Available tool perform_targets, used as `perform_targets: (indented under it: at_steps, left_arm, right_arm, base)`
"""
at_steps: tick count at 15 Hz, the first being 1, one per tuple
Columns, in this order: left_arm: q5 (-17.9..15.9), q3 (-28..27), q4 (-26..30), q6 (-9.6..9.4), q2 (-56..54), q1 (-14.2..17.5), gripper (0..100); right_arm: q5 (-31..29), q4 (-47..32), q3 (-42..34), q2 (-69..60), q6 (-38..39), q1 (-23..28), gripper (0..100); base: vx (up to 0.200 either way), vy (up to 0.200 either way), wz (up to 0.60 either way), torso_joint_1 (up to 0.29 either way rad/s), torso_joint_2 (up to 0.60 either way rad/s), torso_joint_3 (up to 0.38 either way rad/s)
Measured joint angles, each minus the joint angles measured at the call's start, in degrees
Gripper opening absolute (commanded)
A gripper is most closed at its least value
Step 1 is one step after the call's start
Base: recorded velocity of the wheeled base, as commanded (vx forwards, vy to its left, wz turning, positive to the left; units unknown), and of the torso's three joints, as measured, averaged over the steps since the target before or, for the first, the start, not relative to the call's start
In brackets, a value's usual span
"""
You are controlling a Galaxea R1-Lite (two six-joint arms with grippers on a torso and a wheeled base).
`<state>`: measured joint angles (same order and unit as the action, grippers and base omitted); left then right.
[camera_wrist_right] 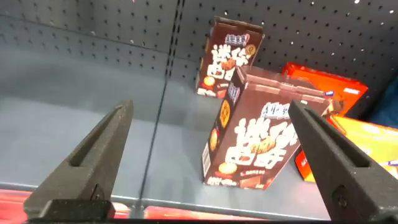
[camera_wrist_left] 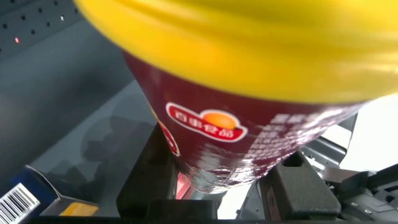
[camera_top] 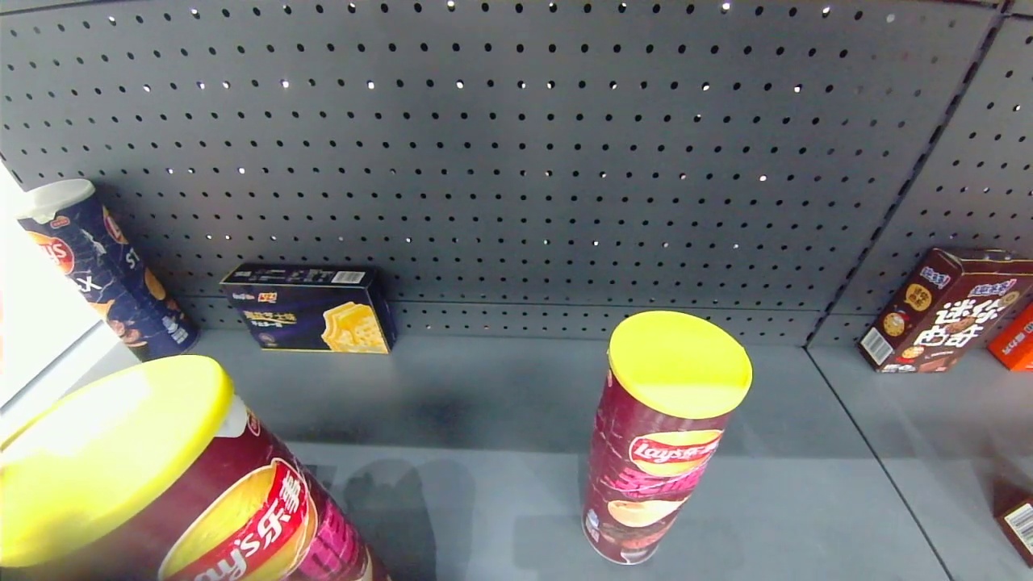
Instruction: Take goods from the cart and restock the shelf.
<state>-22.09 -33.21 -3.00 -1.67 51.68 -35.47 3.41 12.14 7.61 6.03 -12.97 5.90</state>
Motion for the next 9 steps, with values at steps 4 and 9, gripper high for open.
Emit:
perform_targets:
  at_steps: [4,9]
  left_arm:
    - [-0.6,1.62,-3.43,0.09,0.06,-0.11,0]
    - [-1.08,1.95,-3.43,0.11,0.0,0.11,0]
  right_arm:
    - [0.17,1.18,-7.06,-0.69,3.36,0.05,100]
    - [-0.93,-8.18,-7.51,-0.83,5.47,0.07,100]
  base:
    - [0.0,0.0,0.0,0.0,0.0,0.0]
    - [0.0,0.0,0.0,0.0,0.0,0.0]
